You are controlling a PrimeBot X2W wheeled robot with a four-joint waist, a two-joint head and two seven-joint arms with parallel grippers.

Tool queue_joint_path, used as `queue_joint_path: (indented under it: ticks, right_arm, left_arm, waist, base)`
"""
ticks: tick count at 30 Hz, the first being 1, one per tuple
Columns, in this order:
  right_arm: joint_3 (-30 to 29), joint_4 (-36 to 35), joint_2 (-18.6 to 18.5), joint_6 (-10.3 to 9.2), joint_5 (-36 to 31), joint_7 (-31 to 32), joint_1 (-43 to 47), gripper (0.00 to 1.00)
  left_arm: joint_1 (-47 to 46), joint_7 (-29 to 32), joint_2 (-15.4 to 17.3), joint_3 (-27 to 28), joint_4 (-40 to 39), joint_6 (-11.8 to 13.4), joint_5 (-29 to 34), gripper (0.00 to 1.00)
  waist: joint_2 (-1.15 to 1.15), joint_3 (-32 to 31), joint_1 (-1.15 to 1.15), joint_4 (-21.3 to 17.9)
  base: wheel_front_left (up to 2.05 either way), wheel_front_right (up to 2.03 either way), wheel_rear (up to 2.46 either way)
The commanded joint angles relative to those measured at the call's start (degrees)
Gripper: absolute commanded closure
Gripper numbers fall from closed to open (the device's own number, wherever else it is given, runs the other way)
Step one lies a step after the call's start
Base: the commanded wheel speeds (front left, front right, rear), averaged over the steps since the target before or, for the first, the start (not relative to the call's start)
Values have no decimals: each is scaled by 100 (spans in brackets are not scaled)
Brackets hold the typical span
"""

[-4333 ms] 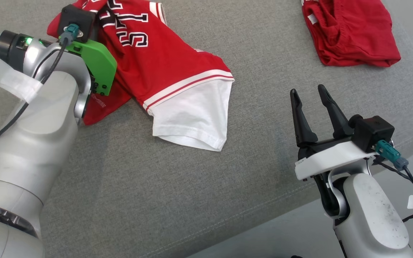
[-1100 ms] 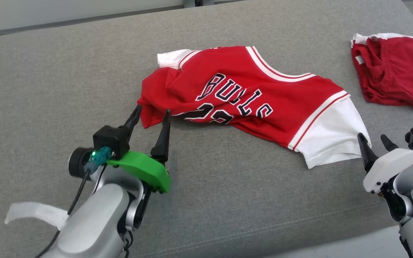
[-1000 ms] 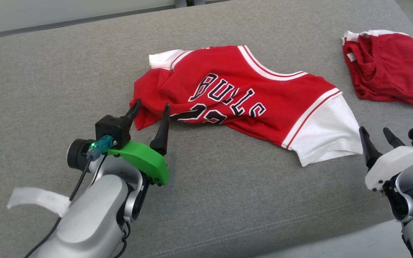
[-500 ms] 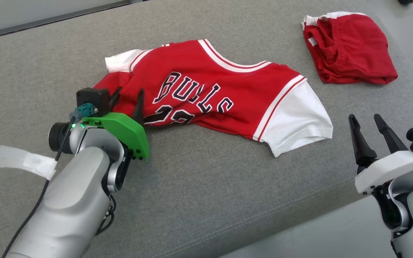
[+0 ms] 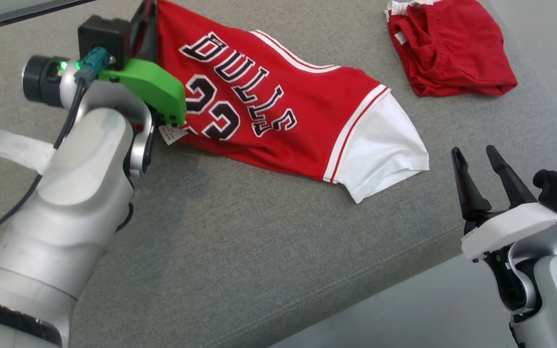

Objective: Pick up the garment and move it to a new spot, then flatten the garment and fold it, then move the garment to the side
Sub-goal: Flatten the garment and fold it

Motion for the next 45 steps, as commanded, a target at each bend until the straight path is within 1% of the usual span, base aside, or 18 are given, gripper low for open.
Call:
queue_joint_path:
  ticks: [1, 4, 9, 15, 16, 17, 18, 21, 23, 26, 29, 34, 39, 42, 45]
  right_arm:
    - [10, -42, 20, -3, -41, -27, -21, 0]
    - [28, -47, 59, -3, -30, -74, -69, 0]
    - [97, -9, 111, -3, -36, -115, -138, 0]
    - [293, 72, 205, -3, -5, -186, -294, 0]
    - [342, 106, 225, -3, -12, -190, -319, 0]
    - [399, 140, 245, -3, -10, -198, -346, 0]
    - [439, 172, 263, -3, 0, -218, -380, 0]
    - [509, 246, 270, -3, 41, -264, -429, 0]
    - [489, 288, 258, -3, 48, -297, -413, 0]
    - [425, 354, 224, -3, -9, -345, -319, 0]
    - [321, 376, 192, -3, -50, -368, -208, 0]
    - [90, 315, 168, -3, -109, -336, 51, 0]
    - [-25, 154, 210, -3, -167, -217, 258, 0]
    - [-15, -12, 232, -3, -230, -109, 282, 0]
    - [44, -144, 243, -3, -261, -32, 208, 0]
  left_arm:
    - [-240, -40, -8, -28, 41, 4, 101, 100]
    - [-581, -114, -23, -101, 177, 7, 262, 100]
    - [-906, -152, -12, -282, 532, -73, 502, 100]
    - [-1368, -302, -130, -436, 1098, -160, 723, 100]
    - [-1400, -301, -159, -456, 1231, -181, 728, 71]
    - [-1436, -299, -201, -466, 1365, -218, 714, 37]
    - [-1498, -307, -236, -482, 1498, -231, 726, 0]
    - [-1604, -356, -362, -479, 1800, -300, 680, 0]
    - [-1599, -366, -413, -464, 1966, -376, 636, 0]
    - [-1588, -368, -465, -444, 2184, -503, 543, 0]
    - [-1488, -321, -575, -395, 2323, -612, 401, 0]
    - [-1100, -251, -746, -277, 2379, -751, 111, 0]
    - [-522, -23, -823, -240, 2408, -814, -120, 0]
    - [-138, 146, -825, -228, 2435, -873, -284, 0]
    - [31, 379, -829, -250, 2487, -927, -348, 0]
  waist:
    - [0, 112, 0, -126]
    - [0, 183, 0, -231]
    - [0, 272, 0, -404]
    - [0, 458, 0, -672]
    - [0, 480, 0, -720]
    - [0, 500, 0, -764]
    - [0, 520, 0, -803]
    - [0, 555, 0, -837]
    - [0, 549, 0, -793]
    - [0, 464, 0, -652]
    - [0, 310, 0, -413]
    - [0, -31, 0, 76]
    - [0, -228, 0, 420]
    - [0, -222, 0, 514]
    - [0, -152, 0, 473]
  base:
    - [0, 0, 0]
    - [0, 0, 0]
    - [0, 0, 0]
    - [0, 0, 0]
    - [0, 0, 0]
    - [0, 0, 0]
    - [0, 0, 0]
    - [0, 0, 0]
    - [0, 0, 0]
    - [0, 0, 0]
    - [0, 0, 0]
    - [0, 0, 0]
    - [0, 0, 0]
    - [0, 0, 0]
    - [0, 0, 0]
